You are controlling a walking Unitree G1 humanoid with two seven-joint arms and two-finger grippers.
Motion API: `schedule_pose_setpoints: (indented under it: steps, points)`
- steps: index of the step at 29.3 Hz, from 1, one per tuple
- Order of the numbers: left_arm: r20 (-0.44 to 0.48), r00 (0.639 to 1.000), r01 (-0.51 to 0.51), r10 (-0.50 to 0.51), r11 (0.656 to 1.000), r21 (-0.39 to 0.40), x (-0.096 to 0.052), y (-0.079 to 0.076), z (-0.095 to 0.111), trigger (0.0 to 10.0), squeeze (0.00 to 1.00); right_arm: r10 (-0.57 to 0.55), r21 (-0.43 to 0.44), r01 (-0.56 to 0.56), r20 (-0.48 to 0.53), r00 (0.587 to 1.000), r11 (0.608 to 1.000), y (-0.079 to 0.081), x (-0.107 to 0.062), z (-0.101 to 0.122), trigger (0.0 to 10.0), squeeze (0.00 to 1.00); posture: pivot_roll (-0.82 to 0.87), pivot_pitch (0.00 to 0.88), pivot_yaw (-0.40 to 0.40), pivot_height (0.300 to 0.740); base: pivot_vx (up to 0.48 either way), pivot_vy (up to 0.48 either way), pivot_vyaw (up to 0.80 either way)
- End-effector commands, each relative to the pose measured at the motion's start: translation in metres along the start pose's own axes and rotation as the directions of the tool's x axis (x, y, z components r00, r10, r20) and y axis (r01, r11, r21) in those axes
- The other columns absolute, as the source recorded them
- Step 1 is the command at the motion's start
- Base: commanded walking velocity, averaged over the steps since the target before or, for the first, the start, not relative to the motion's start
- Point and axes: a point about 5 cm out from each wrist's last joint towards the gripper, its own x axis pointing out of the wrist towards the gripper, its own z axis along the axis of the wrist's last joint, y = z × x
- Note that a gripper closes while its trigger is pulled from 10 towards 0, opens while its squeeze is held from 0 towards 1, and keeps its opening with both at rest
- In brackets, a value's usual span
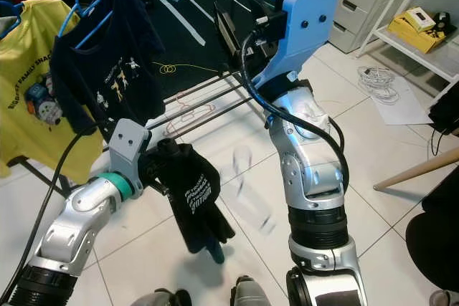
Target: Hang hanger
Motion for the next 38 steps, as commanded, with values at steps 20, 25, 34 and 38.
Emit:
schedule_pose_setpoints:
  steps: [20, 25, 34, 38]
  points:
    - [-0.039, 0.978, -0.209, 0.206, 0.973, -0.101, -0.002, 0.024, -0.008, 10.0, 0.0, -0.048, -0.048, 0.034, -0.335, 0.941, 0.998, -0.015, -0.074, -0.075, 10.0, 0.0, -0.13, 0.061, 0.086, 0.74, 0.0, 0.0, 0.0]
    - [-0.066, 0.97, -0.241, 0.234, 0.96, -0.14, -0.006, 0.028, -0.015, 10.0, 0.0, -0.045, -0.019, 0.041, -0.436, 0.899, 0.999, -0.01, -0.103, -0.098, 10.0, 0.0, -0.13, 0.061, 0.086, 0.74, 0.0, 0.0, 0.0]
    - [-0.069, 0.967, -0.252, 0.244, 0.957, -0.146, -0.005, 0.028, -0.015, 10.0, 0.0, -0.042, -0.025, 0.035, -0.43, 0.902, 0.999, -0.01, -0.106, -0.098, 10.0, 0.0, -0.13, 0.061, 0.086, 0.74, 0.0, 0.0, 0.0]
    - [-0.07, 0.967, -0.253, 0.245, 0.956, -0.148, -0.005, 0.028, -0.015, 10.0, 0.0, -0.041, -0.025, 0.033, -0.429, 0.903, 0.999, -0.01, -0.106, -0.099, 10.0, 0.0, -0.13, 0.061, 0.086, 0.74, 0.0, 0.0, 0.0]
